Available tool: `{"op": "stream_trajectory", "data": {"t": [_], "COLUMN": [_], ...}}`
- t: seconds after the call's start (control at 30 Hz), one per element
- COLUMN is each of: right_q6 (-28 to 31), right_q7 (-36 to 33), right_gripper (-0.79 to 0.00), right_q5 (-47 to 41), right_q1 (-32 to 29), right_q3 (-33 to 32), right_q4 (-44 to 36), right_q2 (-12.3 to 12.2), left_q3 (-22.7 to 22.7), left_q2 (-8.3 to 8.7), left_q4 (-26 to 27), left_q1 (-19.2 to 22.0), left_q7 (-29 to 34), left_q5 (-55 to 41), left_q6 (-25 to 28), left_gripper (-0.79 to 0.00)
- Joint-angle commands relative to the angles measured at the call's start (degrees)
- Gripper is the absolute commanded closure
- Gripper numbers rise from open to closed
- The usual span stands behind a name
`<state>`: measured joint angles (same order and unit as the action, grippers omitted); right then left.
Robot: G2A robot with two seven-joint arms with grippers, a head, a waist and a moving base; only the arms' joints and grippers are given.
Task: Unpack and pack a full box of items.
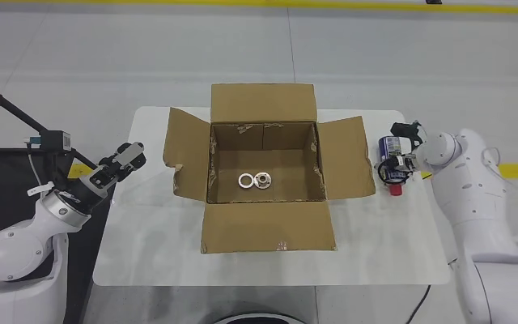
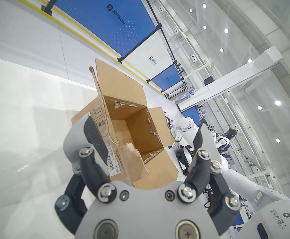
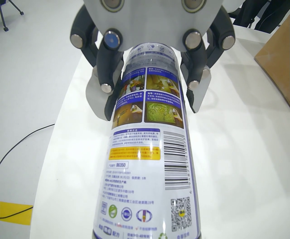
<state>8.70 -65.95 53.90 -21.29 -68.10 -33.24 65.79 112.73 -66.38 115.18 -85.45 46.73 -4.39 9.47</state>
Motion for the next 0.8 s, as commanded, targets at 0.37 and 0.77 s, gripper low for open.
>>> {"op": "stream_trajectory", "data": {"t": [0.37,0.77], "right_q6": [-0.96,-5.13], "right_q7": [-0.56,-3.61], "right_gripper": [-0.776,-0.785], "right_q5": [0.30,-0.63], "right_q1": [-0.95,-5.81], "right_q3": [-0.43,-6.16], "right_q4": [-3.62,-32.62], "right_q2": [-0.87,-3.33], "left_q3": [0.00,0.00], "left_q2": [0.00,0.00], "left_q4": [0.00,0.00], "left_q1": [0.00,0.00], "left_q7": [0.00,0.00], "left_q5": [0.00,0.00], "left_q6": [0.00,0.00], "left_gripper": [-0.785,-0.785]}}
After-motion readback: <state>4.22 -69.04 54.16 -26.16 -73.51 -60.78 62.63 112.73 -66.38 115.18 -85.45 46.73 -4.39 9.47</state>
